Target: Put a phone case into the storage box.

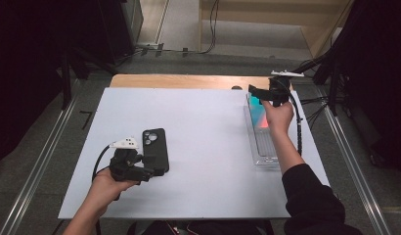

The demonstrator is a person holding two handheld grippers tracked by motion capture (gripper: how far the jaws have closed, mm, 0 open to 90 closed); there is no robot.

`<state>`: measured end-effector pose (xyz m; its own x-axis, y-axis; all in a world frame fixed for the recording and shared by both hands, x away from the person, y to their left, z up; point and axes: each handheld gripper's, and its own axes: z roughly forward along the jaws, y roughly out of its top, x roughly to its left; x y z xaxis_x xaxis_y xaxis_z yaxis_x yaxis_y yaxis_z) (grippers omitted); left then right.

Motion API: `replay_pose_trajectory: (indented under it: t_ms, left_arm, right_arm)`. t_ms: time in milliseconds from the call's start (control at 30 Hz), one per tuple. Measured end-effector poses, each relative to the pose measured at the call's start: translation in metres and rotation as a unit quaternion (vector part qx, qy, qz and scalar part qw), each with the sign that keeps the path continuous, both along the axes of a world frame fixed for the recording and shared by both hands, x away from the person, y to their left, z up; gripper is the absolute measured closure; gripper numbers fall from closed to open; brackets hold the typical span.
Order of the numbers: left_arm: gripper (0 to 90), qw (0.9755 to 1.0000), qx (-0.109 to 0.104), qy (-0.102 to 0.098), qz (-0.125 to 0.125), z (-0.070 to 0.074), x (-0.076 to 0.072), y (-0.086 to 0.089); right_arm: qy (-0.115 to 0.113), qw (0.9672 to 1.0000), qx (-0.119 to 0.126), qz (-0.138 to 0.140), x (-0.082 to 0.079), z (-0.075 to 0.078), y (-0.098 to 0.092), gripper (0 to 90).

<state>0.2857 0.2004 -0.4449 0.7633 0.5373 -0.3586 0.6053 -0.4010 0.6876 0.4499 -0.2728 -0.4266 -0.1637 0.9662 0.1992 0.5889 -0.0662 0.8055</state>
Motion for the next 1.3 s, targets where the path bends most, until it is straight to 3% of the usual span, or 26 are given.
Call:
replay_pose_trajectory:
  t_ms: [233,533,667,900,1300]
  left_arm:
    - [31.2,1.0000,0.000,0.000,0.001,0.000,0.002,0.000]
    - [31.1,1.0000,0.001,0.004,0.008,0.001,0.006,0.002]
    - [31.1,0.9999,0.004,0.005,0.009,0.002,0.006,0.002]
    - [31.0,0.9999,0.001,0.009,0.011,0.002,0.008,0.003]
    - [31.0,0.9999,0.001,0.008,0.014,0.004,0.013,0.004]
  right_arm:
    - [0.004,0.9999,-0.006,0.008,-0.007,0.006,-0.001,8.2]
    - [0.024,0.9982,0.007,0.055,-0.027,0.006,0.009,8.3]
    - [0.032,0.9963,0.010,0.080,-0.037,0.008,0.016,8.4]
    - [0.026,0.9916,0.014,0.126,-0.059,0.012,0.024,8.5]
    - [0.020,0.9848,0.023,0.171,-0.088,0.012,0.036,8.7]
